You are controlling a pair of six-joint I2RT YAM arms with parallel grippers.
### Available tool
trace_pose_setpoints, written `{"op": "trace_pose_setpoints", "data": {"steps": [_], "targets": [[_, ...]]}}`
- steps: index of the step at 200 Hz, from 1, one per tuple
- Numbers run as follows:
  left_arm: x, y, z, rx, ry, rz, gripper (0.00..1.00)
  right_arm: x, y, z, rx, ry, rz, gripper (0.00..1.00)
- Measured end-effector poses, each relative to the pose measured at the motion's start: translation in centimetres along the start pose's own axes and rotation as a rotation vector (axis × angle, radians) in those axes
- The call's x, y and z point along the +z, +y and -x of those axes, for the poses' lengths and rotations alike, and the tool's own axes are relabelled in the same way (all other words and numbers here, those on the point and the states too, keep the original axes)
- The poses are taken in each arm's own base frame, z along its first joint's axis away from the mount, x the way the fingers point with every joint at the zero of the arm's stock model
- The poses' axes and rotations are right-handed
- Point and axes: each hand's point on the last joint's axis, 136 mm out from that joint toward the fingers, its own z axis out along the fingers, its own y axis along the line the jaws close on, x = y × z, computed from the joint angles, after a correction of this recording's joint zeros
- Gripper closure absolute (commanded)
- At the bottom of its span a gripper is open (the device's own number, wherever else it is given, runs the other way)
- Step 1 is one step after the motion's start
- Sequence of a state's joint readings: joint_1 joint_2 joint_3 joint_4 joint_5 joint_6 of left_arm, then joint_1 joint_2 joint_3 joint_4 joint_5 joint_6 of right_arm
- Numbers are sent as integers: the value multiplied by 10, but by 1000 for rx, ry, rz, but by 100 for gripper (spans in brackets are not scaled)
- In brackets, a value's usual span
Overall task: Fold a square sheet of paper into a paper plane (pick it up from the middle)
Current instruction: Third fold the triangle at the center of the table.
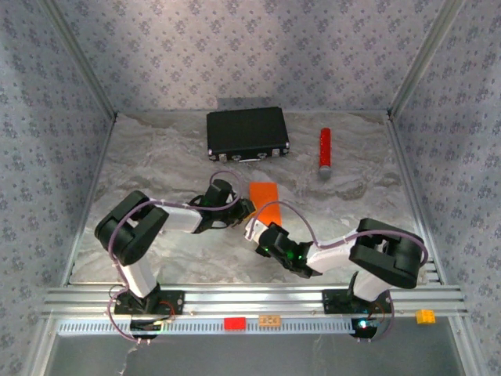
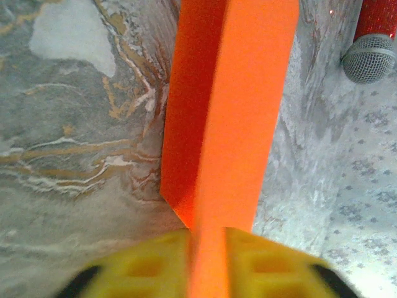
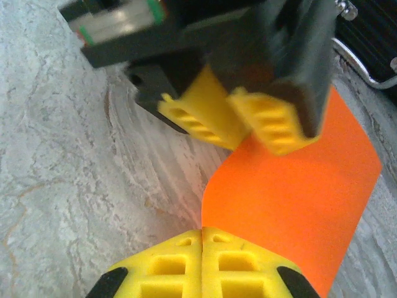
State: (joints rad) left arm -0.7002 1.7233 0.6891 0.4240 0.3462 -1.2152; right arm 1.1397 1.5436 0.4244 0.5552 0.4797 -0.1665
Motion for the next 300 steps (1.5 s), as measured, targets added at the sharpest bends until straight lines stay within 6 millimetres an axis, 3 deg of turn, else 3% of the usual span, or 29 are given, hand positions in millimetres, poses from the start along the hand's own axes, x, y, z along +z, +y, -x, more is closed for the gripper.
{"op": "trace_pose_setpoints", "data": {"steps": [8,23,67,116,164,215,271,300], "targets": [[-5,-1,1,15,-7,8,40,-2,0,0,15,4,14,98],[-14,-5,6,43,-29,26,32,-4,2,1,58,12,67,98],[-41,-22,27,135,-115,79,26,-7,1,16,265,14,276,99],[-48,-13,33,186,-117,146,35,-9,-4,25,515,47,468,99],[-51,-29,44,242,-116,121,54,-13,-16,30,713,80,632,99],[-29,-46,45,286,-33,80,63,-17,-1,29,791,114,764,99],[9,-46,43,292,83,73,72,-18,3,28,805,124,790,99],[25,-33,40,282,134,101,73,-16,3,27,805,126,790,99]]}}
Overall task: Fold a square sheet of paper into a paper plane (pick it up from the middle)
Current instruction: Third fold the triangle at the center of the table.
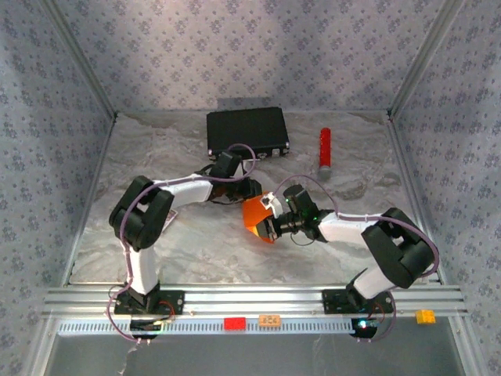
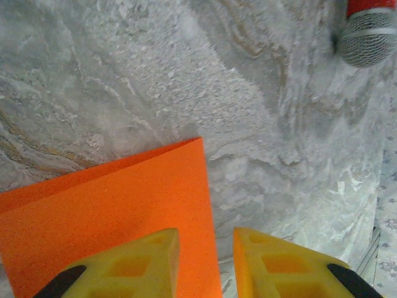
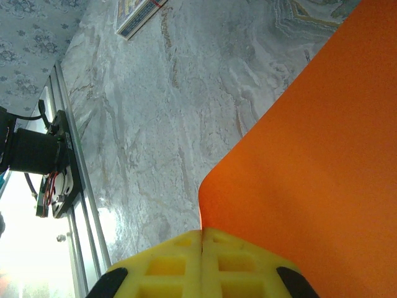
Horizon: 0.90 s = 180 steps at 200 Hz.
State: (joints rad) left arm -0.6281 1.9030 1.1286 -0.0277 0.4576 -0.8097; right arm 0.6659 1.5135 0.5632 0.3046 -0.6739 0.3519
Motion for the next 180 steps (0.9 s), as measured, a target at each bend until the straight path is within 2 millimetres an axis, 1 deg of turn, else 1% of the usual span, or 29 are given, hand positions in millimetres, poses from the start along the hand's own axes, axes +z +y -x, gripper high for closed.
{"op": "trace_pose_setpoints", "data": {"steps": [37,79,123,180], "targets": [[15,26,-15,-21,73,66,75,2,-3,-3,8,8,-7,99],[16,25,-15,-9,84,65,76,2,-10,-1,10,-3,-47,98],[17,24,-14,-2,88,63,76,0,-27,-5,34,3,-140,99],[17,24,-14,-3,90,61,77,-4,-48,-4,49,-6,-263,100]]}}
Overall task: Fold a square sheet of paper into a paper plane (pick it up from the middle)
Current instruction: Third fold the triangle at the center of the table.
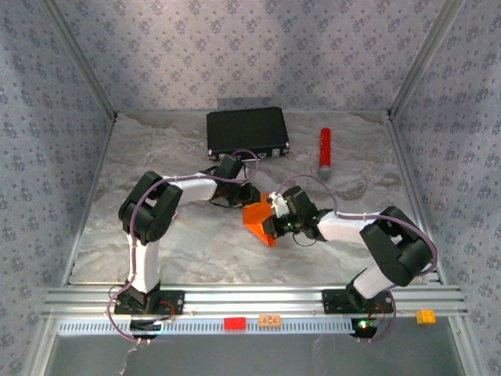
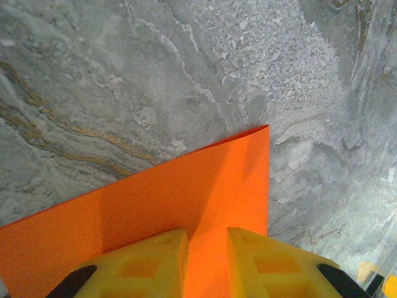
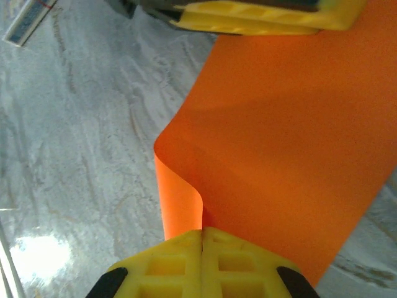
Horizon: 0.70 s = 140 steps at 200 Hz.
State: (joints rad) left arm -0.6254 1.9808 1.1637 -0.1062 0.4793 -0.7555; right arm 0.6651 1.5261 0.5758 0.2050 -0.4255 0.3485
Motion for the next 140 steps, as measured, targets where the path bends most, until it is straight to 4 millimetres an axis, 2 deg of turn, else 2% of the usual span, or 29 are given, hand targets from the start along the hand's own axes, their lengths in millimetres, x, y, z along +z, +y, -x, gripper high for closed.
{"op": "trace_pose_setpoints", "data": {"steps": [84,140], "targets": [[0,0,0,0,0,0,77,-2,-13,12,4,-23,-95,100],[0,0,0,1,0,0,77,0,-18,11,12,-10,-119,100]]}}
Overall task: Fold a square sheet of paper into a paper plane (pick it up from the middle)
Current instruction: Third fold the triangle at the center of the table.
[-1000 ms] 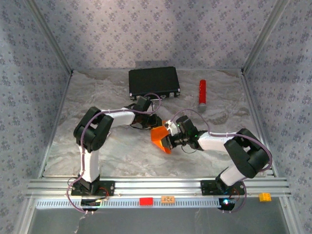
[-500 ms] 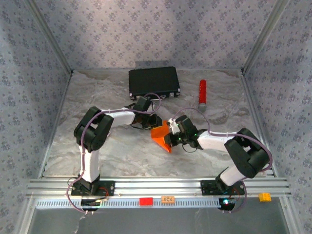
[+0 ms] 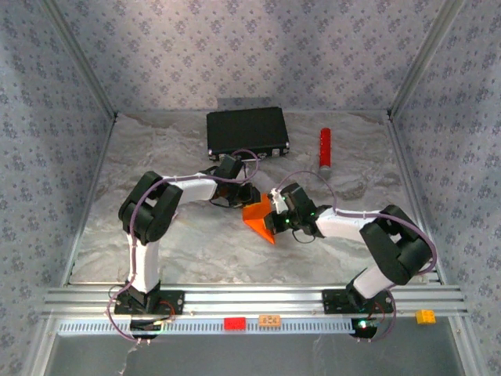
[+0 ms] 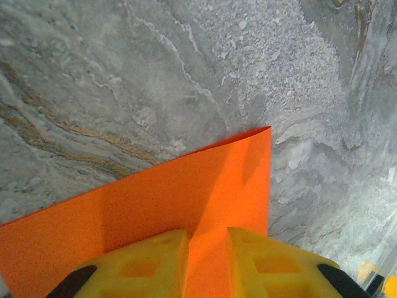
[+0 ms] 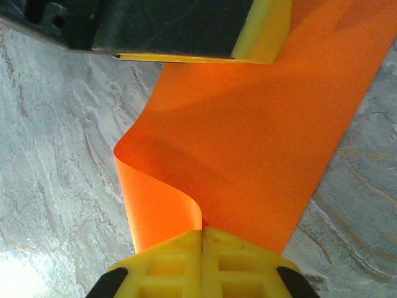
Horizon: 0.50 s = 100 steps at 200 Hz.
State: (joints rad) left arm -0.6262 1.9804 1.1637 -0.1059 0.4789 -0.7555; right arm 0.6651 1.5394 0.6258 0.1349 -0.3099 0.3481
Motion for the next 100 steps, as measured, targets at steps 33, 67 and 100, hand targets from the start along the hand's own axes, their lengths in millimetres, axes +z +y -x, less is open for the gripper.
{"op": "trace_pose_setpoints", "data": {"steps": [33,67,100], "targets": [[0,0,0,0,0,0,77,2,-4,-3,5,13,-14,100],[0,0,0,-1,0,0,77,4,-7,-8,12,30,-28,100],[0,0,0,-1,0,0,77,4,-10,-9,14,34,-41,100]]}}
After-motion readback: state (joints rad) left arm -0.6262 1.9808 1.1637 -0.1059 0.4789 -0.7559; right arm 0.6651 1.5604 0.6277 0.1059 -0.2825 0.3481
